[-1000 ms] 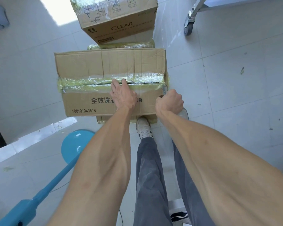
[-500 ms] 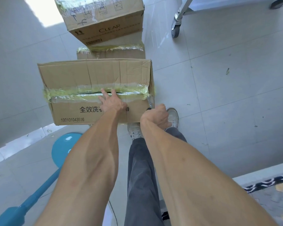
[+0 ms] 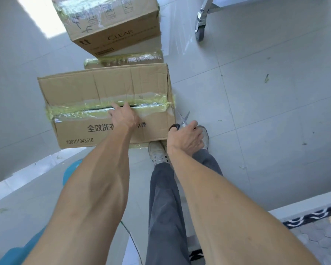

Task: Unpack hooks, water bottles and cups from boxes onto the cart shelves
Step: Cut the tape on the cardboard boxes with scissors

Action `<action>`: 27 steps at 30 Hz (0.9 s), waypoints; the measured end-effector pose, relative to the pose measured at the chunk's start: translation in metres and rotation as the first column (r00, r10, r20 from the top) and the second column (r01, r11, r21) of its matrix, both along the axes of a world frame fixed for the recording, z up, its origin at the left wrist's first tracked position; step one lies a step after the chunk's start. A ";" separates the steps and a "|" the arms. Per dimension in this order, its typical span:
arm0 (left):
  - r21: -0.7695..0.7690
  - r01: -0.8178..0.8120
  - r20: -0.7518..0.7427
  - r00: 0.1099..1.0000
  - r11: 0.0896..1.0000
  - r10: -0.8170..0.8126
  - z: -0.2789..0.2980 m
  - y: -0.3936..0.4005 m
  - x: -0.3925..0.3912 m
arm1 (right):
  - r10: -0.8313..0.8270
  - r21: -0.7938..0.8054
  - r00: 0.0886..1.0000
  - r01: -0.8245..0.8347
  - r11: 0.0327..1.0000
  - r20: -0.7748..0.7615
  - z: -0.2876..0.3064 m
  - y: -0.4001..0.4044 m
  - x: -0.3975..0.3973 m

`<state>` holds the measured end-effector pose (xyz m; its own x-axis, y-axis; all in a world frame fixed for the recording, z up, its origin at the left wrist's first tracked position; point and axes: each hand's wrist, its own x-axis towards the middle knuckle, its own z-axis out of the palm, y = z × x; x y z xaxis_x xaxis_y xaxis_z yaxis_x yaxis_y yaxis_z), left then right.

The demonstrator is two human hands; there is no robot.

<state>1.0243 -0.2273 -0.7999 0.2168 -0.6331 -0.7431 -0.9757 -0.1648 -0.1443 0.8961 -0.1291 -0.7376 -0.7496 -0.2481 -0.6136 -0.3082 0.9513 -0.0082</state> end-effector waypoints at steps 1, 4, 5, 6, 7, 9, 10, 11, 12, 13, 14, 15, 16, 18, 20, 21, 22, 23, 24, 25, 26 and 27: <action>-0.040 0.005 0.001 1.000 0.999 -0.005 0.002 0.003 -0.001 | 0.038 -0.033 0.999 -0.038 0.999 -0.014 -0.001 -0.006 -0.006; -0.165 0.022 0.014 1.000 0.986 -0.020 0.006 0.009 -0.003 | 0.097 -0.084 0.995 -0.099 0.991 -0.037 -0.005 -0.018 -0.017; -0.192 0.037 0.010 0.999 0.981 -0.036 0.008 0.008 -0.002 | 0.111 -0.082 0.993 -0.113 0.990 -0.035 -0.005 -0.019 -0.018; -0.203 0.061 0.009 0.998 0.977 -0.061 0.010 0.005 0.001 | 0.130 -0.074 0.991 -0.132 0.989 -0.029 -0.006 -0.020 -0.018; -0.201 0.092 0.008 0.996 0.975 -0.092 0.012 0.002 0.005 | 0.152 -0.065 0.988 -0.154 0.986 -0.021 -0.006 -0.020 -0.018; -0.190 0.142 -0.010 0.989 0.972 -0.146 0.016 -0.004 0.014 | 0.194 -0.056 0.981 -0.194 0.979 -0.011 -0.005 -0.019 -0.014; -0.186 0.144 -0.027 0.988 0.972 -0.152 0.018 -0.007 0.019 | 0.212 -0.055 0.977 -0.212 0.976 -0.008 -0.003 -0.020 -0.012; -0.177 0.135 -0.042 0.989 0.975 -0.145 0.020 -0.008 0.025 | 0.225 -0.056 0.974 -0.225 0.973 -0.005 -0.001 -0.020 -0.010; -0.160 0.135 -0.043 0.989 0.978 -0.144 0.023 -0.007 0.029 | 0.236 -0.060 0.972 -0.235 0.970 -0.001 0.001 -0.022 -0.008; -0.138 0.151 -0.026 0.987 0.979 -0.156 0.025 -0.006 0.033 | 0.246 -0.065 0.969 -0.245 0.967 0.004 0.003 -0.023 -0.006; -0.120 0.172 -0.003 0.985 0.978 -0.174 0.028 -0.003 0.036 | 0.253 -0.070 0.967 -0.252 0.965 0.010 0.006 -0.026 -0.005; -0.121 0.189 0.018 0.982 0.975 -0.188 0.031 0.000 0.037 | 0.258 -0.077 0.966 -0.256 0.964 0.016 0.008 -0.029 -0.004; -0.141 0.203 0.039 0.979 0.969 -0.199 0.035 0.003 0.037 | 0.267 -0.084 0.963 -0.264 0.961 0.022 0.011 -0.032 -0.004; -0.211 0.227 0.086 0.973 0.951 -0.213 0.042 0.011 0.035 | 0.302 -0.097 0.953 -0.298 0.950 0.028 0.017 -0.038 -0.002; -0.265 0.200 0.119 0.978 0.943 -0.174 0.052 0.014 0.030 | 0.349 -0.111 0.937 -0.344 0.932 0.027 0.024 -0.042 -0.001; -0.284 0.162 0.121 0.984 0.945 -0.133 0.057 0.014 0.028 | 0.364 -0.123 0.931 -0.359 0.925 0.026 0.027 -0.044 0.000; -0.303 0.113 0.111 0.990 0.946 -0.082 0.061 0.013 0.026 | 0.374 -0.136 0.927 -0.368 0.920 0.024 0.031 -0.045 0.000; -0.325 0.053 0.095 0.995 0.944 -0.023 0.065 0.012 0.025 | 0.380 -0.150 0.925 -0.373 0.916 0.022 0.034 -0.047 0.001; -0.351 -0.012 0.079 0.996 0.936 0.043 0.068 0.012 0.026 | 0.383 -0.163 0.923 -0.375 0.912 0.019 0.037 -0.049 0.002; -0.379 -0.078 0.074 0.991 0.922 0.115 0.071 0.014 0.029 | 0.384 -0.174 0.923 -0.376 0.910 0.015 0.039 -0.051 0.002; -0.400 -0.139 0.079 0.979 0.906 0.186 0.074 0.019 0.033 | 0.383 -0.182 0.924 -0.375 0.909 0.011 0.041 -0.052 0.003; -0.414 -0.190 0.091 0.964 0.890 0.249 0.076 0.026 0.038 | 0.384 -0.186 0.923 -0.376 0.908 0.008 0.043 -0.053 0.004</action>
<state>1.0620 -0.2009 -0.7238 0.4664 -0.7934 -0.3910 -0.8829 -0.4444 -0.1515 0.8997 -0.1818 -0.6949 -0.5508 -0.6167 -0.5625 -0.6415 0.7439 -0.1874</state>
